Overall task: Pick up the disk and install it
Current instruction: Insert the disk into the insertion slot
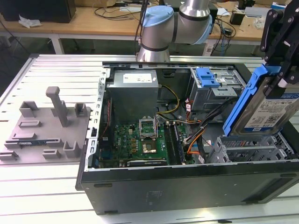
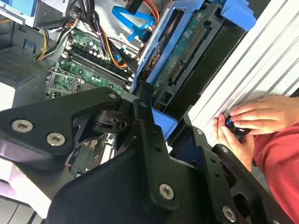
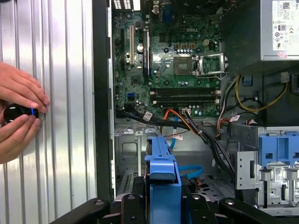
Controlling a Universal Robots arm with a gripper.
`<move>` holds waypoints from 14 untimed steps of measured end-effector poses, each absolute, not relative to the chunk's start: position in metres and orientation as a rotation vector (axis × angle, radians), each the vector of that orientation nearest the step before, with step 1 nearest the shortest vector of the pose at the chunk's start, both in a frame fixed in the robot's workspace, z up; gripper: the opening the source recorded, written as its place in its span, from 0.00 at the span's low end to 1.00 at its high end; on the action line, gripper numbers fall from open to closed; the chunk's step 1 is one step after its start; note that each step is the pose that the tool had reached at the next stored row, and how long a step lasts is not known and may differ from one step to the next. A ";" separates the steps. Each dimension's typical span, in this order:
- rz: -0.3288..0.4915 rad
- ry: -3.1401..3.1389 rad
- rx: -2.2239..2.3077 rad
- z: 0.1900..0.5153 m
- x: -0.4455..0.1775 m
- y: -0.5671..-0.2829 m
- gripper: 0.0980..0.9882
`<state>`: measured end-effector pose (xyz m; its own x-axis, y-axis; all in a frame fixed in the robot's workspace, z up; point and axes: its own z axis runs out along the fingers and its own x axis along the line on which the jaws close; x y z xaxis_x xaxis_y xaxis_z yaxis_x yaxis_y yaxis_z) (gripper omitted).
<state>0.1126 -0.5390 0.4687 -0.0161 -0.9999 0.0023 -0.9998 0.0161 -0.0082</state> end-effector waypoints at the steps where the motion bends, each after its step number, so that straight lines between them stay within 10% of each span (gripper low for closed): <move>1: -0.012 2.236 -2.201 0.468 0.113 -0.539 0.30; 14: -0.012 2.236 -2.201 0.463 0.113 -0.542 0.30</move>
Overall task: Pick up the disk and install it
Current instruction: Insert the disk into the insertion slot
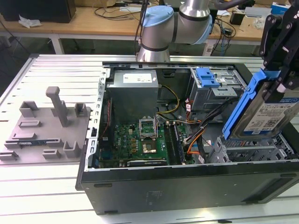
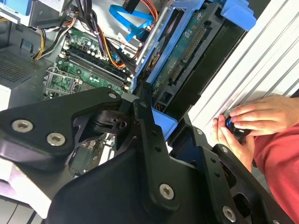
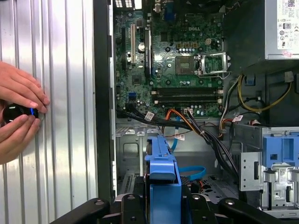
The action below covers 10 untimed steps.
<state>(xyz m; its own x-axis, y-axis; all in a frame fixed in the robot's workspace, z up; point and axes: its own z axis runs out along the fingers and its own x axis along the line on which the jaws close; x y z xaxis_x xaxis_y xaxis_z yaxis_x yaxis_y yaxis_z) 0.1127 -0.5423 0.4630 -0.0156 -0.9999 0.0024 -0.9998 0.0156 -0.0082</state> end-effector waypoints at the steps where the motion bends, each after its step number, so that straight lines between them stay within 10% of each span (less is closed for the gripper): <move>1: -0.012 2.236 -2.201 0.463 0.113 -0.542 0.30; 10: -0.012 2.236 -2.201 0.458 0.114 -0.544 0.30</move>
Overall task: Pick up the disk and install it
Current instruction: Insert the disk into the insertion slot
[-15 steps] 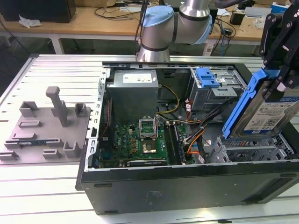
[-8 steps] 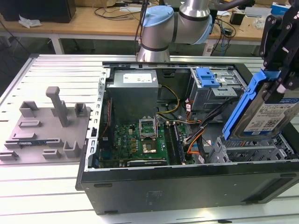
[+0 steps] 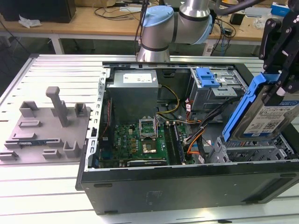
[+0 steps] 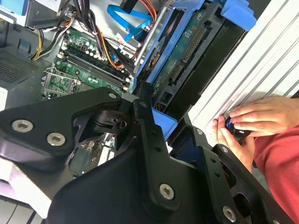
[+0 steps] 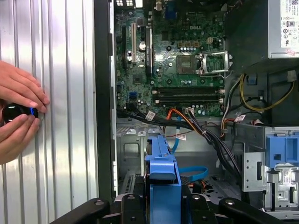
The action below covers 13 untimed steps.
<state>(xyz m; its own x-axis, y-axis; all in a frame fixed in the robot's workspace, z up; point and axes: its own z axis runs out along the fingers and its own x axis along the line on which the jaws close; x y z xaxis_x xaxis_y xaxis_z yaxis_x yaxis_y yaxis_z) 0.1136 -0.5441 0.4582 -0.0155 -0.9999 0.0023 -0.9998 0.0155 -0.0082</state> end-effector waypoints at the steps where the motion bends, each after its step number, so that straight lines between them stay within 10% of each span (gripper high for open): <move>1: -0.012 2.236 -2.201 0.458 0.114 -0.544 0.30; 13: -0.012 2.236 -2.201 0.443 0.114 -0.545 0.30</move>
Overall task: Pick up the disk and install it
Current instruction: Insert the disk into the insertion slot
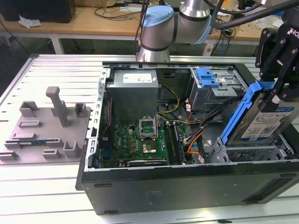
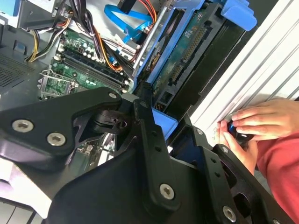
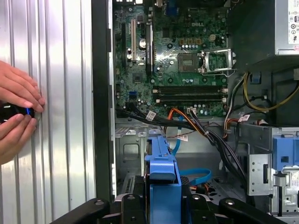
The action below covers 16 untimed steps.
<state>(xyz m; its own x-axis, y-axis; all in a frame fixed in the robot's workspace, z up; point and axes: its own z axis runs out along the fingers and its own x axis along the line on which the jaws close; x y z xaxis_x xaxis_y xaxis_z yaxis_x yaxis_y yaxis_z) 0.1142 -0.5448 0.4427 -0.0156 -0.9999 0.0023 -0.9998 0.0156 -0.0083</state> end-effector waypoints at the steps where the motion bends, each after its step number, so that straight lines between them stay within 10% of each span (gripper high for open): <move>1: -0.012 2.236 -2.201 0.440 0.114 -0.545 0.30; 16: -0.012 2.235 -2.201 0.406 0.114 -0.548 0.30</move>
